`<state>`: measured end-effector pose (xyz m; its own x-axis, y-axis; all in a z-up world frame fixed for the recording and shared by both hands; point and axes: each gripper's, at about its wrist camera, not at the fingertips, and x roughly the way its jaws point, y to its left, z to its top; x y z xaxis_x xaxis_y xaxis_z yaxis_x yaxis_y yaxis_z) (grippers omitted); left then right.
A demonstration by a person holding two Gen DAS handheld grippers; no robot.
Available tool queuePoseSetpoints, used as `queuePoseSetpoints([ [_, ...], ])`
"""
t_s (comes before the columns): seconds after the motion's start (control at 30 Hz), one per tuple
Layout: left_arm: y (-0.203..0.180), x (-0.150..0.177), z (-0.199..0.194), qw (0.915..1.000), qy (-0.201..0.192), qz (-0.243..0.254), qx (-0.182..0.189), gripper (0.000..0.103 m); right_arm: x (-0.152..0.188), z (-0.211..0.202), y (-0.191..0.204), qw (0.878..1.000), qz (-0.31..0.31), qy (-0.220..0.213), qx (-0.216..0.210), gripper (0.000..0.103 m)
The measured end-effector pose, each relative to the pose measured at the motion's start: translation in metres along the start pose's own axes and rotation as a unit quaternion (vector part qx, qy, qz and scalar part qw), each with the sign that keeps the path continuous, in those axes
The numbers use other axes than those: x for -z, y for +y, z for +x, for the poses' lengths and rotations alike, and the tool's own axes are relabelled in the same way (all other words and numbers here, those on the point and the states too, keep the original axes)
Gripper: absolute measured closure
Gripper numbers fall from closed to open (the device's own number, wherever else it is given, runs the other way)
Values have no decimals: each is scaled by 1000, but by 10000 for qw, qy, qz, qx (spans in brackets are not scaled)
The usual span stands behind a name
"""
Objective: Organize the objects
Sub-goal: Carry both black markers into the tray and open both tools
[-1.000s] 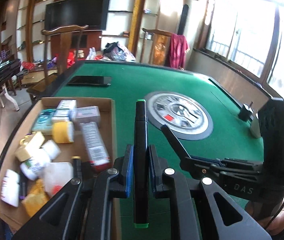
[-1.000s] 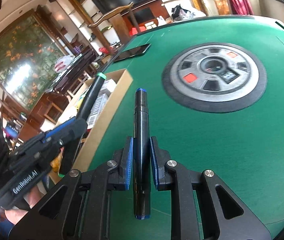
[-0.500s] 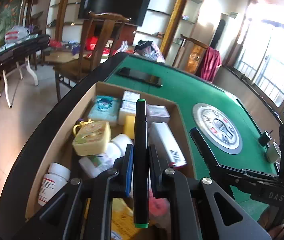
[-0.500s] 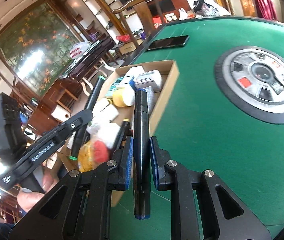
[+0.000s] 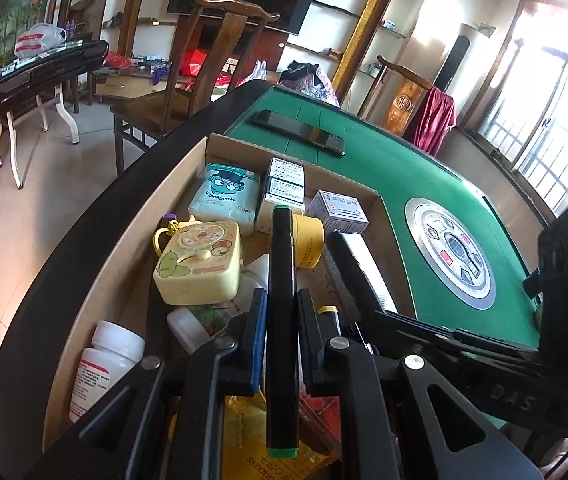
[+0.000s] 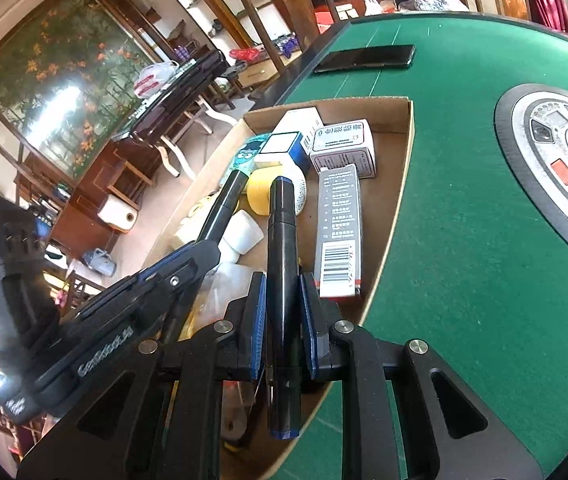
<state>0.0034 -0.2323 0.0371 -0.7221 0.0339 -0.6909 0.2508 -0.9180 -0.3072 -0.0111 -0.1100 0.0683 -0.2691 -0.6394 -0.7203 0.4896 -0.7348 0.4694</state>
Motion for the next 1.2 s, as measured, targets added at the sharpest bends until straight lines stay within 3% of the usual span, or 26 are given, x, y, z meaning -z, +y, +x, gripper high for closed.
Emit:
queuePoseSetpoints([
  [0.47, -7, 2, 1, 9994, -81, 269, -213, 90, -14, 26, 0, 9998, 97, -29, 193, 86],
  [1.2, -15, 10, -1, 9964, -250, 568, -577, 89, -6, 18, 0, 9997, -14, -115, 211, 86],
])
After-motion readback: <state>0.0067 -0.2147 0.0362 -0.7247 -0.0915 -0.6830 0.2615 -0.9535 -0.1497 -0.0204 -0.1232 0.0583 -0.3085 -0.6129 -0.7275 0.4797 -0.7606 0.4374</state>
